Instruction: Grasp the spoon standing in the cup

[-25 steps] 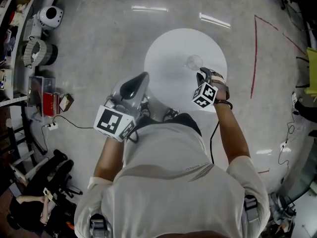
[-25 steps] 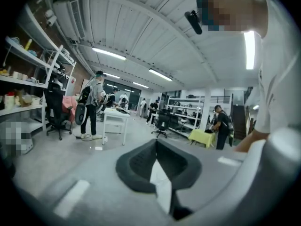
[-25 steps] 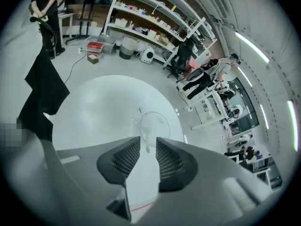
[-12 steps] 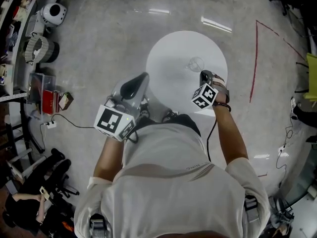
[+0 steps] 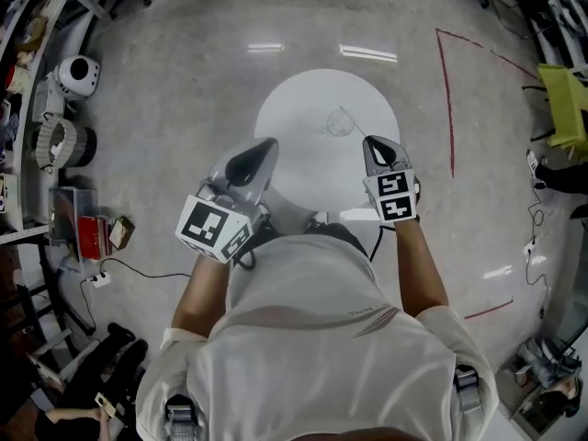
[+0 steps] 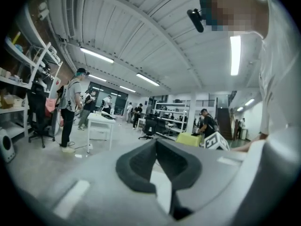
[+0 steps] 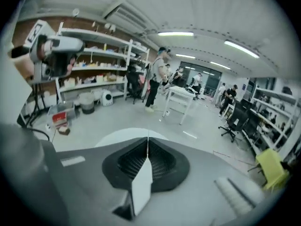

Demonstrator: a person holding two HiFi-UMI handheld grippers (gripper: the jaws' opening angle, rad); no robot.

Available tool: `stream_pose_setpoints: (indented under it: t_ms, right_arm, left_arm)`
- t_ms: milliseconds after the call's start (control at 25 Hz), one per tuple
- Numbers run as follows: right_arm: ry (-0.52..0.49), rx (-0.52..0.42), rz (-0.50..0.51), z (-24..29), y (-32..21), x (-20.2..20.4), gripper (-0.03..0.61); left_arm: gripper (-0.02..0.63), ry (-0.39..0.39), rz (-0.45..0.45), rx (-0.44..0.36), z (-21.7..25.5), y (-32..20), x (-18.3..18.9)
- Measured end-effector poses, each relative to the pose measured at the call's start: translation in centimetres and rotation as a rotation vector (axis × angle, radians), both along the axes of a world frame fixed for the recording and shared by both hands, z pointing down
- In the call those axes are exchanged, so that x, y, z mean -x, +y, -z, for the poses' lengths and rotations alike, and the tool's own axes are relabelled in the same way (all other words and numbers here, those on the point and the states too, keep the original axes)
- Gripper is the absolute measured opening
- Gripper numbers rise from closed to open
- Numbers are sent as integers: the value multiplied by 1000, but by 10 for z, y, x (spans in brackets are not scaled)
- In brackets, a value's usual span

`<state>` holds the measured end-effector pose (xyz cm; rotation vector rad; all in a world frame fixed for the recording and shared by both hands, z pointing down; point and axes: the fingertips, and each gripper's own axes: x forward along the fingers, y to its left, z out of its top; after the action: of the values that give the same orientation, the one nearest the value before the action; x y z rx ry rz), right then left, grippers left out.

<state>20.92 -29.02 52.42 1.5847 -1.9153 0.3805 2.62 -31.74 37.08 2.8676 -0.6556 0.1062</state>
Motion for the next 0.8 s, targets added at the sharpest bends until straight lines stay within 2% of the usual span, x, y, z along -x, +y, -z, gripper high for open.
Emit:
stream_pose_setpoints:
  t_ms: [80, 200, 440, 560, 800]
  right_arm:
    - [-38, -74, -44, 31, 9, -2, 11]
    - [-36, -192, -90, 72, 24, -2, 11]
    - [-209, -407, -191, 147, 61, -16, 11]
    - [-230, -463, -213, 169, 79, -24, 11]
    - [-249, -499, -234, 186, 95, -33, 12]
  left_arm:
    - [2, 7, -36, -12, 7, 6, -9]
    - [2, 20, -90, -33, 17, 11, -19]
    - [2, 39, -146, -70, 39, 25, -42]
    - [2, 45, -174, -90, 48, 36, -52]
    - [2, 47, -204, -103, 59, 50, -62]
